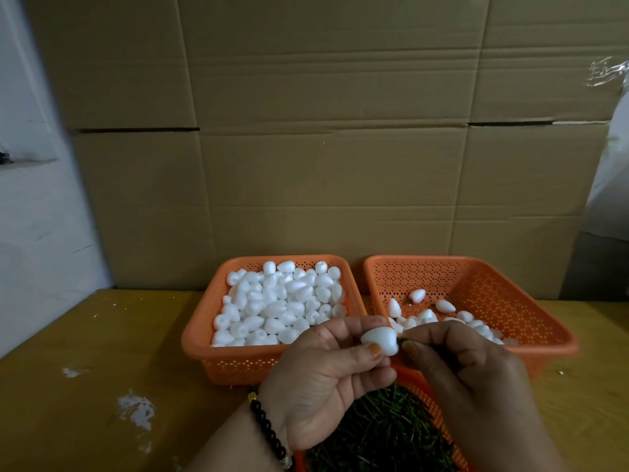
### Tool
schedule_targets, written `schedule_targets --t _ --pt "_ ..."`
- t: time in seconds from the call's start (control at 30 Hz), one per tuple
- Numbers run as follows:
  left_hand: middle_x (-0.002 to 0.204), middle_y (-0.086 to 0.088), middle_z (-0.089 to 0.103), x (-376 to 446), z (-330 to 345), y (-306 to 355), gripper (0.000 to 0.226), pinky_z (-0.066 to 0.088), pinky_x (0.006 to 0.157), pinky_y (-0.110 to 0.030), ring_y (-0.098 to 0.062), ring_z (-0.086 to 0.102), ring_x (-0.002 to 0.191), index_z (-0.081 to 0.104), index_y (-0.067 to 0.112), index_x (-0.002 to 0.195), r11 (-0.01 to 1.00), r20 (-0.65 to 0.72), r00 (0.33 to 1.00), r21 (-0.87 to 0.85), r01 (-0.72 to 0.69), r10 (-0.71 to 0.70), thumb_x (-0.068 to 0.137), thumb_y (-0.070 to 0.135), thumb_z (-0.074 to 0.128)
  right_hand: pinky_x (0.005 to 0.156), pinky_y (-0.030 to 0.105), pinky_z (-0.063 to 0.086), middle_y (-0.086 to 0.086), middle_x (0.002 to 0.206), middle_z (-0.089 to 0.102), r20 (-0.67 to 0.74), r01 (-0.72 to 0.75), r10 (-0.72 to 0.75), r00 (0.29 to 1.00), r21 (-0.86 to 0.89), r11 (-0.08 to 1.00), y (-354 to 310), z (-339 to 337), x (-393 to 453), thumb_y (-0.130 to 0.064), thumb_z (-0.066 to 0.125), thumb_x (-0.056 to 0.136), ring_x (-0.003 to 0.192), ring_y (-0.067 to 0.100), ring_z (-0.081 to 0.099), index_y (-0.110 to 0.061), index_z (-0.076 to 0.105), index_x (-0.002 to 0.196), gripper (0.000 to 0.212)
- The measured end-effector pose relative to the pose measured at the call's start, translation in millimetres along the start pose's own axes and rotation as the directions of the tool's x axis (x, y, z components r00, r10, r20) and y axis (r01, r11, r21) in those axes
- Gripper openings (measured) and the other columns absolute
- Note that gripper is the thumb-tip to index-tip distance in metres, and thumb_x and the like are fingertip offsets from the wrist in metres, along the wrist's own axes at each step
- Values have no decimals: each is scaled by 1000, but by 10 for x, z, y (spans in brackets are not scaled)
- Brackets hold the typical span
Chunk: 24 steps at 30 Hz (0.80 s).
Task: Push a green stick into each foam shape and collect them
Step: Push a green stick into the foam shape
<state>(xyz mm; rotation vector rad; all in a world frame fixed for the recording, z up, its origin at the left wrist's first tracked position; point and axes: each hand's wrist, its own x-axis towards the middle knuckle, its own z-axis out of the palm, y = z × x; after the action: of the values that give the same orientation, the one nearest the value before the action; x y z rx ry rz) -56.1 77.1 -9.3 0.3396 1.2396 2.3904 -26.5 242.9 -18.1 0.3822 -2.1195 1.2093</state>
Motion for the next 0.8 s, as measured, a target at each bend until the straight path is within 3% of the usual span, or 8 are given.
schedule_targets --t 0.67,0.8 --pt "88 -15 70 5 -9 -12 23 57 60 -27 -16 66 68 76 1 91 1000 -2 1000 -5 9 -9 71 -6 66 58 19 55 -21 76 70 4 -14 14 1000 17 1000 3 -1 -2 -36 62 71 67 -2 67 -34 71 81 13" --pt "89 -14 70 2 -14 -2 26 58 62 -28 -16 67 69 75 1 93 1000 26 1000 -11 8 -7 69 -6 70 57 18 54 -20 75 70 19 1 0 1000 -34 999 18 -10 5 -20 72 75 65 -3 67 -37 69 81 19"
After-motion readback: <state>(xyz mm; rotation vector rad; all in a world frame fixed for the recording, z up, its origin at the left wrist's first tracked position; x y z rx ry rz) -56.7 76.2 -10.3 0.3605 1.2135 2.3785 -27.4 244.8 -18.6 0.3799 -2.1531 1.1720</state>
